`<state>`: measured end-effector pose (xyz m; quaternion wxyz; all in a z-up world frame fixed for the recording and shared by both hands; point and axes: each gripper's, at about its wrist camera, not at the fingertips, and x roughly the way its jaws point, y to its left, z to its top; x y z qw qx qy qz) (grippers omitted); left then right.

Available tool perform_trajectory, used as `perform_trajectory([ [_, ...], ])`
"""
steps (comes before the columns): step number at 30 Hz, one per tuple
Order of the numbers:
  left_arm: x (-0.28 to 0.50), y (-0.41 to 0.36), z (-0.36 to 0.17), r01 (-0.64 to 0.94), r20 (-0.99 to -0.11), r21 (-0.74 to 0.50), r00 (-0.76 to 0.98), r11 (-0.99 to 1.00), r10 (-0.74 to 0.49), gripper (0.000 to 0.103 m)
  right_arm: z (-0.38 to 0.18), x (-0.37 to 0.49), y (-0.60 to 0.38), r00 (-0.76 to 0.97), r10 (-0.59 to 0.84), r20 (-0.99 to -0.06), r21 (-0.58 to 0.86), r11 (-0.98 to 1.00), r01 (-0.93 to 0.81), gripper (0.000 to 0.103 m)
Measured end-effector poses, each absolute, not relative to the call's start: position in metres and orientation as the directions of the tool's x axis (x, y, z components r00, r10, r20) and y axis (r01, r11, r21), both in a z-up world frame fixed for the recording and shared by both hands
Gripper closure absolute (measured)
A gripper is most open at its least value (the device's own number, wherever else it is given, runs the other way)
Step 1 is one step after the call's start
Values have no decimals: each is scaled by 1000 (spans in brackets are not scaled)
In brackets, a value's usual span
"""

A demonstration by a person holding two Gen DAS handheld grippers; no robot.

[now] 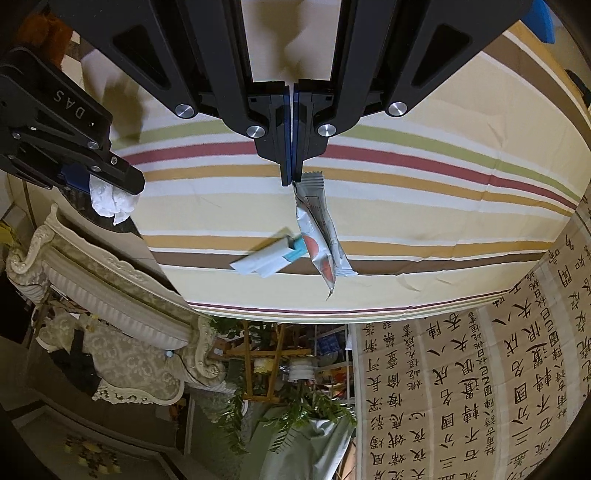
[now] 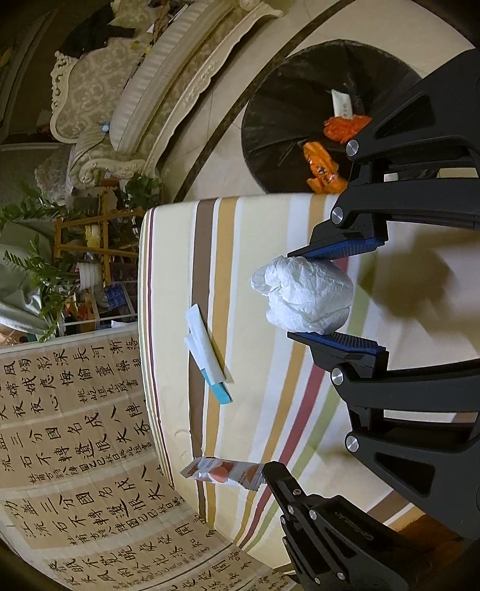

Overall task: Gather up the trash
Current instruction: 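Lift the wrapper with the left gripper while the right carries the tissue toward the bin, then carry the wrapper and tissue ball over the bin and open both grippers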

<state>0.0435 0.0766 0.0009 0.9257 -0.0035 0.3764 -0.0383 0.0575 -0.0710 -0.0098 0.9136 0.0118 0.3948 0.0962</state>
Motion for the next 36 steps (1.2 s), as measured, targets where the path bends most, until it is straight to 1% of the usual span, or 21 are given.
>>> perform_trajectory([
  [9, 31, 56, 0, 101, -694, -38, 713, 994, -99, 102, -10, 41, -94, 685, 158, -712, 100, 987, -124, 69],
  [20, 26, 17, -3, 176, -697, -40, 700, 984, -154, 102, -12, 30, -134, 704, 108, -702, 109, 993, -45, 69],
  [36, 41, -60, -12, 313, -715, -23, 659, 950, -234, 102, -21, 31, -213, 717, -35, -696, 89, 987, 134, 69],
])
